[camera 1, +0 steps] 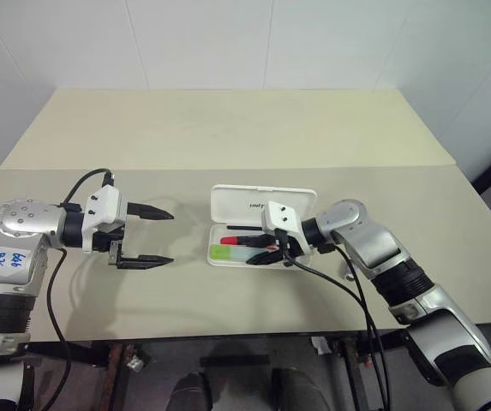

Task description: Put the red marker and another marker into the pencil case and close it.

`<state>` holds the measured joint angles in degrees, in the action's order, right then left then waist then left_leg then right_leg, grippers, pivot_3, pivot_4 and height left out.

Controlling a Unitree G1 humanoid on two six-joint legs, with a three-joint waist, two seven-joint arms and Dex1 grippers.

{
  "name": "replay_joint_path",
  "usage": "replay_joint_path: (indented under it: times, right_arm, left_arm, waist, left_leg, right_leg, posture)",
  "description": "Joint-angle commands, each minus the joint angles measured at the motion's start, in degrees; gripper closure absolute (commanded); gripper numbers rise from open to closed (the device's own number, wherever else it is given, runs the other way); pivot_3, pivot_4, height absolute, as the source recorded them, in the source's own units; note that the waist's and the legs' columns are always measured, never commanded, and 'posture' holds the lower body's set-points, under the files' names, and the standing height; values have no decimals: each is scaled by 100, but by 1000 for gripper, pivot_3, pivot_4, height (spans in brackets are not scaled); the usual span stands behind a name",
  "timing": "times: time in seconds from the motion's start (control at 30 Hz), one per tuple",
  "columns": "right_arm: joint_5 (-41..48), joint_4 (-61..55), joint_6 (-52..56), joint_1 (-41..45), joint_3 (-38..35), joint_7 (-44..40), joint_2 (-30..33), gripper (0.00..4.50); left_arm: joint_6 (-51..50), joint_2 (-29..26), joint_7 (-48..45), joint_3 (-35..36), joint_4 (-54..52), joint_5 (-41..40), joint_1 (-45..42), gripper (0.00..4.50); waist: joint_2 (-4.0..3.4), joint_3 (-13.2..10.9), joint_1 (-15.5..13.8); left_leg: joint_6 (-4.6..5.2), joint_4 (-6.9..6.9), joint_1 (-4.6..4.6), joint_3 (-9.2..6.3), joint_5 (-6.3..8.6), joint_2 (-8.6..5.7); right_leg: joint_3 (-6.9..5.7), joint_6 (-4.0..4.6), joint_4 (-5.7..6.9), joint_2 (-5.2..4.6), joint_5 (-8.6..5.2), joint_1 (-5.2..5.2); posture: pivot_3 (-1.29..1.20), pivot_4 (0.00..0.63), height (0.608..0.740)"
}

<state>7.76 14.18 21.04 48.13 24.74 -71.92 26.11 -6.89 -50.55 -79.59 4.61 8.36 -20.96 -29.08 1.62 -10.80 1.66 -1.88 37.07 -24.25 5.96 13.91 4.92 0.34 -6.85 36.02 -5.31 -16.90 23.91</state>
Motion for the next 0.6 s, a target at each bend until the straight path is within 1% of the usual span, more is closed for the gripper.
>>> replay_joint_path:
  times: [0.03,0.4,0.43,0.47,0.6]
  right_arm:
    - [-51,20,-152,140,-79,-58,-61,3398]
    - [-200,323,-415,238,-201,-102,-4,3398]
    - [-208,343,-445,247,-206,-95,-10,2665]
    - [-213,357,-495,257,-222,-84,-21,2431]
    - [-145,358,-558,344,-355,5,-136,1069]
  left_arm:
    - [-35,-127,56,217,-245,-136,21,0]
    - [-52,-89,100,220,-267,-120,13,0]
    - [-48,-89,97,220,-256,-118,6,0]
    - [-49,-87,99,219,-250,-118,-3,0]
    - [-51,-83,98,211,-231,-114,-34,0]
  waist:
    - [0,0,0]
    - [0,0,3]
    - [0,0,3]
    - [0,0,3]
    - [0,0,7]
  left_leg:
    - [0,0,0,0,0,0]
    - [0,-1,0,0,0,0]
    - [0,-1,0,0,0,0]
    - [0,-1,0,0,0,0]
    - [-1,-1,0,0,0,0]
  right_leg:
    - [0,0,-1,0,0,0]
    - [0,0,-1,0,0,0]
    - [0,0,-1,0,0,0]
    - [0,0,0,0,0,0]
    - [0,0,0,0,0,0]
  posture:
    - [0,150,740]
    - [0,150,740]
    - [0,150,740]
    - [0,150,740]
    - [0,150,740]
